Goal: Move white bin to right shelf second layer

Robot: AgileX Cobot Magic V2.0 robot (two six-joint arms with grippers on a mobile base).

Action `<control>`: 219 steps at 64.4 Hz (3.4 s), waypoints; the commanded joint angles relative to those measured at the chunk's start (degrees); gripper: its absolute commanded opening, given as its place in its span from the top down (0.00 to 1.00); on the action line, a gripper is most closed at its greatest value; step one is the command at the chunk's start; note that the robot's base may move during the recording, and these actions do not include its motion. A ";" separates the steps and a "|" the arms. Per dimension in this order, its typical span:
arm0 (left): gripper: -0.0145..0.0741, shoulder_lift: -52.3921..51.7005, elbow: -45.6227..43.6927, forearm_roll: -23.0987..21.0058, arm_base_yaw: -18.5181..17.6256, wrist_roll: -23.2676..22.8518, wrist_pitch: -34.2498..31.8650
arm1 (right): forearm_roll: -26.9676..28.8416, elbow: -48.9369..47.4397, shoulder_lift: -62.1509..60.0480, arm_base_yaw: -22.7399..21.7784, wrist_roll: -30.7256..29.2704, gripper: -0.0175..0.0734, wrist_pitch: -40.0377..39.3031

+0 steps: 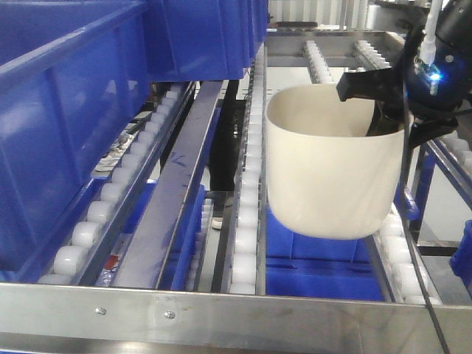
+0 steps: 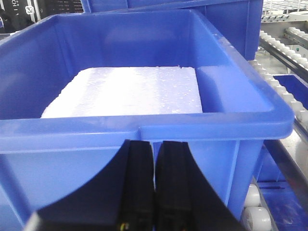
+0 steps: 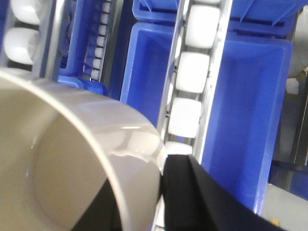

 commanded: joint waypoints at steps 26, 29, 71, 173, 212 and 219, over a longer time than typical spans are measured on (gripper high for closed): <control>0.74 -0.80 2.11 -0.35 -0.16 -0.15 -4.89 | 0.39 -2.13 -1.53 0.13 -0.08 0.75 -3.41; 0.74 -0.80 2.11 -0.35 -0.16 -0.15 -4.89 | 0.39 -2.13 -1.53 0.13 -0.08 0.74 -3.60; 0.74 -0.80 2.11 -0.35 -0.16 -0.15 -4.89 | 0.39 -3.44 -1.53 0.13 -0.08 0.39 -4.56; 0.74 -0.80 2.11 -0.35 -0.16 -0.15 -4.89 | 1.17 -3.17 -22.58 0.79 -0.08 0.45 -4.33; 0.74 -0.80 2.11 -0.35 -0.16 -0.15 -4.89 | -2.69 26.34 -59.17 0.74 -0.13 0.75 -24.32; 0.74 -0.80 2.11 -0.35 -0.16 -0.15 -4.89 | -2.69 30.67 -61.86 0.74 -0.13 0.75 -27.93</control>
